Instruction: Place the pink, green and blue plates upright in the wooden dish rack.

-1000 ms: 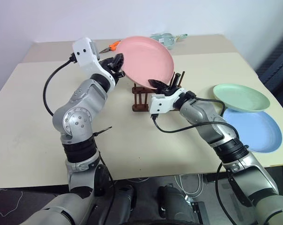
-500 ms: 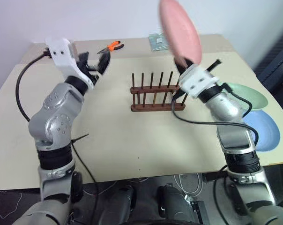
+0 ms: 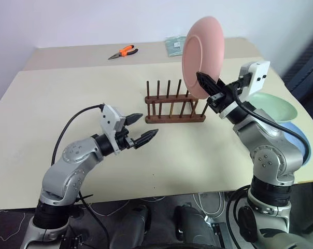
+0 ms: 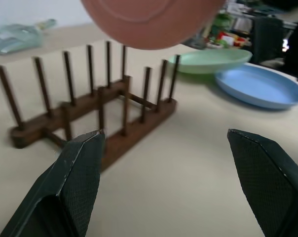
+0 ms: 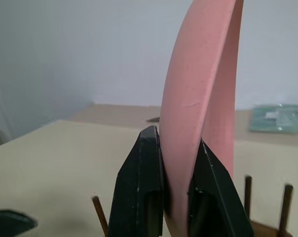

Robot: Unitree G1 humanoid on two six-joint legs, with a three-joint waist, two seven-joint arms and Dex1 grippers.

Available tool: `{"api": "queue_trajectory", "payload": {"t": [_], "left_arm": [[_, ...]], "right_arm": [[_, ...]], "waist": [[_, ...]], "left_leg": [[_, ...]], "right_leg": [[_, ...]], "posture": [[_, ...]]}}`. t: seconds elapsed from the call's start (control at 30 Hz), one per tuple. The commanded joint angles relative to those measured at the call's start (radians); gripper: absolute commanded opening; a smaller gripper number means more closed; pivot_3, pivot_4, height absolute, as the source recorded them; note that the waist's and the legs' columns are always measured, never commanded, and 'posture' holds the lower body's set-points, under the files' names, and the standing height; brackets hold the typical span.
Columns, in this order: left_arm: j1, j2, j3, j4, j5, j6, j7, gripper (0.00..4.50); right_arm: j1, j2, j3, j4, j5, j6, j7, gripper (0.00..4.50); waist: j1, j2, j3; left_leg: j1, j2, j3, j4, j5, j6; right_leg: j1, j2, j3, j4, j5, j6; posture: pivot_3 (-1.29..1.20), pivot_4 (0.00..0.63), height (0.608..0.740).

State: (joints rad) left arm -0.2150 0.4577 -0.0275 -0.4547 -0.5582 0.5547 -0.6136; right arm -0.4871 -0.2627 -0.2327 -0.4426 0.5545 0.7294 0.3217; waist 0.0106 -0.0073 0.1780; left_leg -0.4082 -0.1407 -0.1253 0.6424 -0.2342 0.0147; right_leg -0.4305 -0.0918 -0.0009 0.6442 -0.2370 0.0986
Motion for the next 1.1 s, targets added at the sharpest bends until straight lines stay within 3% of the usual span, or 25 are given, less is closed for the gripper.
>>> {"api": "queue_trajectory", "payload": {"t": [0.03,0.53,0.63,0.87,1.1], "left_arm": [[0.003,-0.010,-0.003,-0.052,-0.011,-0.009,0.002,4.05],[0.021,-0.020,-0.041,-0.053,0.029,-0.017,0.005,4.05],[0.025,-0.019,-0.044,-0.052,0.040,-0.021,0.003,4.10],[0.031,-0.019,-0.052,-0.048,0.071,-0.029,-0.002,4.10],[0.030,-0.020,-0.055,-0.033,0.083,-0.037,-0.014,4.10]], "right_arm": [[-0.013,-0.007,-0.032,-0.005,0.020,-0.026,-0.024,0.00],[-0.027,0.003,-0.049,0.123,0.043,-0.008,-0.111,0.00],[-0.026,-0.007,-0.036,0.148,0.035,-0.014,-0.104,1.13],[-0.044,-0.070,0.021,0.179,-0.071,-0.120,-0.060,4.48],[-0.079,-0.187,-0.109,0.153,-0.015,-0.212,0.019,4.48]], "waist": [[0.000,0.000,0.000],[0.001,0.001,0.000],[0.001,0.001,0.000],[0.001,0.001,0.001],[0.002,0.002,0.001]], "left_leg": [[0.000,0.000,0.000,0.000,0.000,0.000],[0.000,0.000,0.000,0.000,0.000,0.000],[0.000,0.000,0.000,0.000,0.000,0.000],[0.000,0.000,0.000,0.000,0.000,0.000],[0.000,0.000,0.001,0.000,0.000,0.000]], "right_leg": [[0.000,0.000,0.000,0.000,0.000,0.000],[0.000,0.000,0.000,0.000,0.000,0.000],[0.000,0.000,0.000,0.000,0.000,0.000],[0.000,0.000,0.000,0.000,0.000,0.000],[0.000,0.000,0.000,-0.001,0.000,0.000]], "posture": [[0.00,0.150,0.740],[0.00,0.150,0.740],[0.00,0.150,0.740],[0.00,0.150,0.740],[0.00,0.150,0.740]]}}
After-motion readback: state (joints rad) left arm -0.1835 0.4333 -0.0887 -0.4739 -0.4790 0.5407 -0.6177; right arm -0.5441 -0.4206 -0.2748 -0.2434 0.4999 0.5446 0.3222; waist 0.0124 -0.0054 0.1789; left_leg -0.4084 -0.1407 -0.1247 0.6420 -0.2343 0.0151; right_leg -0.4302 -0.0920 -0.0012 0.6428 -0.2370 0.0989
